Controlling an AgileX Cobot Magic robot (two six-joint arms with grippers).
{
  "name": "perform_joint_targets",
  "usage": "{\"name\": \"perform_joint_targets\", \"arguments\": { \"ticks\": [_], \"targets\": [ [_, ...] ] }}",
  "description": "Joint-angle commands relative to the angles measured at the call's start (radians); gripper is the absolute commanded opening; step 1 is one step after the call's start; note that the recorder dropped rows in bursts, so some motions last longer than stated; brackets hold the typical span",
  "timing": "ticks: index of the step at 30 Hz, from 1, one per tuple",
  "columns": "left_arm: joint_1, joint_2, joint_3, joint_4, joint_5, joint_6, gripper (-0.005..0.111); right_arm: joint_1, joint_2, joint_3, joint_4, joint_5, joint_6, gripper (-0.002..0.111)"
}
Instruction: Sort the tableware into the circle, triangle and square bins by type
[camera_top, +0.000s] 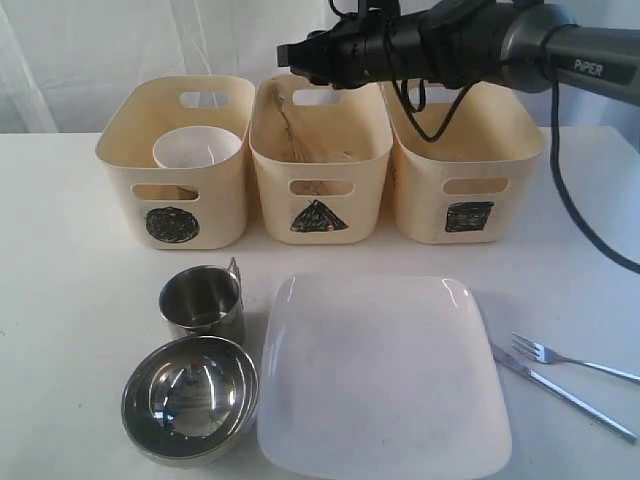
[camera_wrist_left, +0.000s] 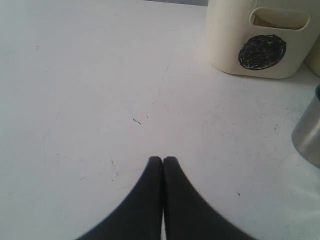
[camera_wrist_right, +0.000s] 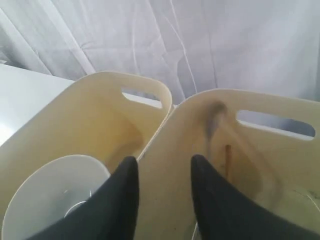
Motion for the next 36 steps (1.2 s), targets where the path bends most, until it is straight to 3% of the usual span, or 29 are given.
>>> {"name": "perform_joint_targets", "arguments": {
  "ticks": [1,4,8,12,15,23,30,36],
  "targets": [
    [-0.001,-0.005,0.004,-0.003,-0.004,0.001,0.0,-0.001,-0.024,-0.009,0.004,0.03,0.011,0.037],
    [-0.001,-0.005,0.004,-0.003,-0.004,0.001,0.0,-0.001,-0.078,-0.009,-0.012,0.121,0.011,0.036],
    [-0.001,-0.005,0.004,-0.003,-0.004,0.001,0.0,-0.001,-0.179,-0.009,-0.219,0.319,0.033,0.027],
    [-0.001,-0.005,0.004,-0.003,-0.004,0.001,0.0,-0.001,-0.293,-0.002,-0.638,0.51,0.28,0.0],
    [-0.001,-0.005,0.004,-0.003,-0.004,0.001,0.0,-0.019,-0.369,0.033,-0.907,0.617,0.432,0.0],
    [-0.001,-0.005,0.004,-0.003,-0.004,0.001,0.0,-0.145,-0.649,0.318,-0.892,0.705,0.438,0.0],
    [-0.001,-0.005,0.004,-0.003,-0.004,0.001,0.0,-0.17,-0.886,0.657,-0.932,0.73,0.436,0.0],
    [-0.001,-0.005,0.004,-0.003,-0.004,0.001,0.0,-0.17,-0.928,0.873,-1.05,0.616,0.534,0.0]
  ]
}}
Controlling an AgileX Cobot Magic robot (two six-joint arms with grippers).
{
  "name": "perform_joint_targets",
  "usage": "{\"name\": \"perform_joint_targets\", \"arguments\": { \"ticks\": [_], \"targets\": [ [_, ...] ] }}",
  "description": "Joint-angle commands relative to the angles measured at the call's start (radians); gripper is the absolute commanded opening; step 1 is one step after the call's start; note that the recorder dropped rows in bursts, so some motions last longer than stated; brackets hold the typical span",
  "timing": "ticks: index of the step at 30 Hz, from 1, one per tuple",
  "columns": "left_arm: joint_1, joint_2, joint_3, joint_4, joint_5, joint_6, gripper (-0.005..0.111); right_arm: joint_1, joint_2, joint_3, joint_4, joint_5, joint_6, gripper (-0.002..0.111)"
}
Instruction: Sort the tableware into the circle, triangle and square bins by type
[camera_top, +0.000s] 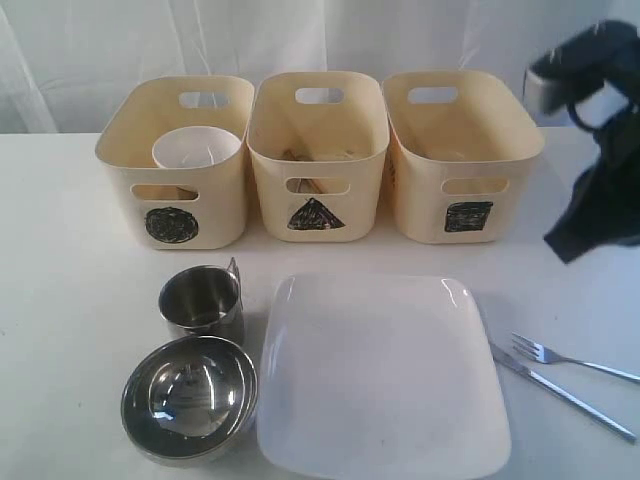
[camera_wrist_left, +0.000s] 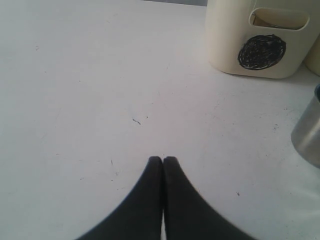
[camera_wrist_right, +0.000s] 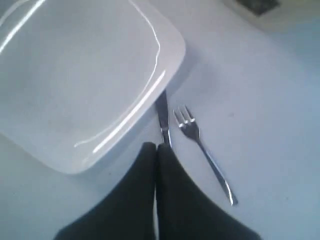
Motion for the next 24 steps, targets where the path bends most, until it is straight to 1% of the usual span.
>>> {"name": "perform_joint_targets", "arguments": {
  "ticks": [1,3,5,7,9,13,15,24],
  "targets": [
    [-0.001,-0.005,0.004,-0.003,-0.004,0.001,0.0,-0.005,-0.008,0.133,-0.135,-0.108,0.118,0.0],
    [-0.001,-0.005,0.004,-0.003,-0.004,0.001,0.0,-0.005,-0.001,0.166,-0.203,-0.16,0.146,0.0],
    [-0.001,-0.005,0.004,-0.003,-0.004,0.001,0.0,-0.005,0.012,0.182,-0.219,-0.189,0.153,0.001],
    [-0.001,-0.005,0.004,-0.003,-0.004,0.001,0.0,-0.005,0.034,0.181,-0.219,-0.186,0.146,0.006],
    [-0.001,-0.005,0.004,-0.003,-0.004,0.001,0.0,-0.005,0.063,0.181,-0.219,-0.154,0.125,0.017],
    [-0.001,-0.005,0.004,-0.003,-0.004,0.001,0.0,-0.005,0.146,0.181,-0.234,-0.113,0.097,0.047],
    [-0.001,-0.005,0.004,-0.003,-0.004,0.001,0.0,-0.005,0.185,0.181,-0.244,-0.113,0.093,0.053],
    [-0.001,-0.005,0.004,-0.003,-0.004,0.001,0.0,-0.005,0.349,0.181,-0.264,-0.133,0.083,0.051]
  ]
}}
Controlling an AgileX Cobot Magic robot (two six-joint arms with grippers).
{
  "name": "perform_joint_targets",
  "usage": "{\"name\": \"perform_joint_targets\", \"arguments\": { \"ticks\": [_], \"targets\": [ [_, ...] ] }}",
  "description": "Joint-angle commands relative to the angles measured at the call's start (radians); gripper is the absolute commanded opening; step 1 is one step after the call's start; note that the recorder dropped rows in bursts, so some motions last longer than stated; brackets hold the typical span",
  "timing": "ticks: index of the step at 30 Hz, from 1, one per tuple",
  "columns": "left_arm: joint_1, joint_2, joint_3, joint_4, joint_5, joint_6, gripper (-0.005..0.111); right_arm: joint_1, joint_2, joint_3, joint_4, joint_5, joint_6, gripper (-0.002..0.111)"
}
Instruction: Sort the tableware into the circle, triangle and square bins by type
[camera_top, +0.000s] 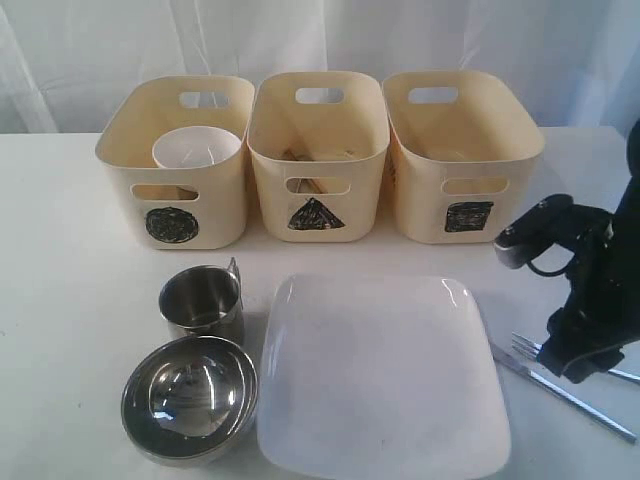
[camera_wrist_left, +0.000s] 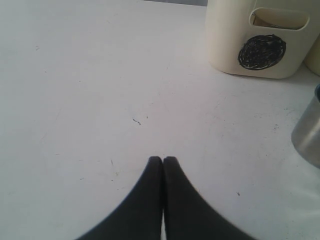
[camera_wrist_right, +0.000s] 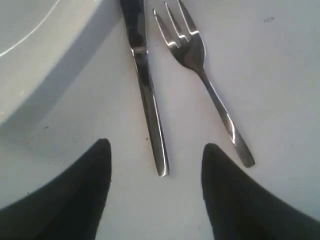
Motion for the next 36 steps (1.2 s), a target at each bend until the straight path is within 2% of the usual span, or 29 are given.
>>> {"name": "perform_joint_targets", "arguments": {
  "ticks": [1,31,33,36],
  "targets": [
    [-0.001,-0.005,0.004,-0.003,-0.004,0.001,0.0,-0.005,0.065,0.004,-0.019,-0.012,-0.027,0.051],
    [-0.001,-0.005,0.004,-0.003,-0.004,0.001,0.0,-0.005,0.29,0.004,-0.024,-0.117,-0.034,0.051],
    [-0.001,-0.005,0.004,-0.003,-0.004,0.001,0.0,-0.005,0.3,0.004,-0.024,-0.117,-0.034,0.047],
    [-0.001,-0.005,0.004,-0.003,-0.004,0.001,0.0,-0.005,0.305,0.004,-0.025,-0.114,-0.034,0.029]
  ]
}}
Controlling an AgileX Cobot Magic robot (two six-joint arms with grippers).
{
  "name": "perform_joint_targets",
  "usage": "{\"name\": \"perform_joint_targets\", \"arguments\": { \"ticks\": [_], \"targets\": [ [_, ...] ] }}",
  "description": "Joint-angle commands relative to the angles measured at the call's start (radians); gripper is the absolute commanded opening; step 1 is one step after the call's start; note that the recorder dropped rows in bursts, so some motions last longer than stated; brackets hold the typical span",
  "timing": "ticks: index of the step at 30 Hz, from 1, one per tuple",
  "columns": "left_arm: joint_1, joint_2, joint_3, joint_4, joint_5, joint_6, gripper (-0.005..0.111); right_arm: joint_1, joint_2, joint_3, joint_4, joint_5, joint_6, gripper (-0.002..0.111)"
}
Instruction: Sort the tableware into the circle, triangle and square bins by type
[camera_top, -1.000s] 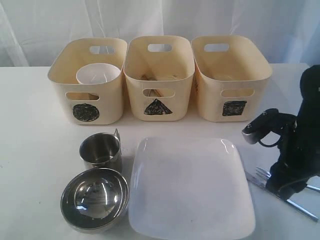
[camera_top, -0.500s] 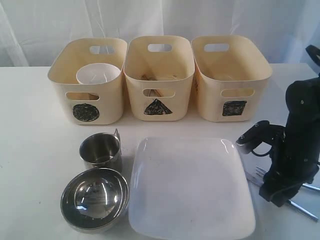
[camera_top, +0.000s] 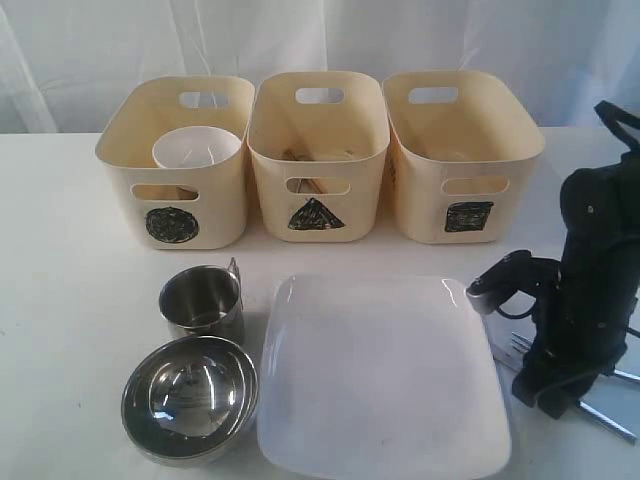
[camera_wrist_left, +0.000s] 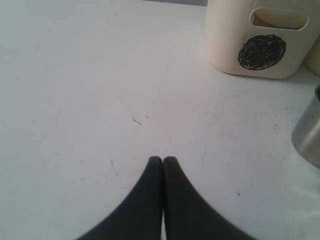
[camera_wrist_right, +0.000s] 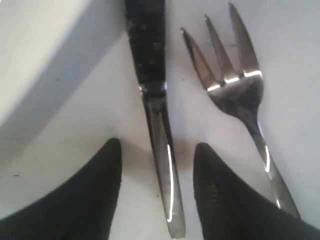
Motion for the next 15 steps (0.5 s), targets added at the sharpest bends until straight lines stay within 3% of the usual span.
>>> {"name": "perform_joint_targets", "arguments": {
  "ticks": [1,7,15],
  "targets": [
    [-0.001,-0.005,0.004,-0.003,-0.004,0.001,0.0,-0.005,0.033,0.012,-0.024,-0.027,-0.005,0.027],
    [-0.001,-0.005,0.004,-0.003,-0.004,0.001,0.0,-0.005,0.033,0.012,-0.022,0.022,0.008,0.0],
    [-0.001,-0.005,0.004,-0.003,-0.004,0.001,0.0,-0.005,0.033,0.01,-0.019,0.068,0.052,0.0]
  ]
}}
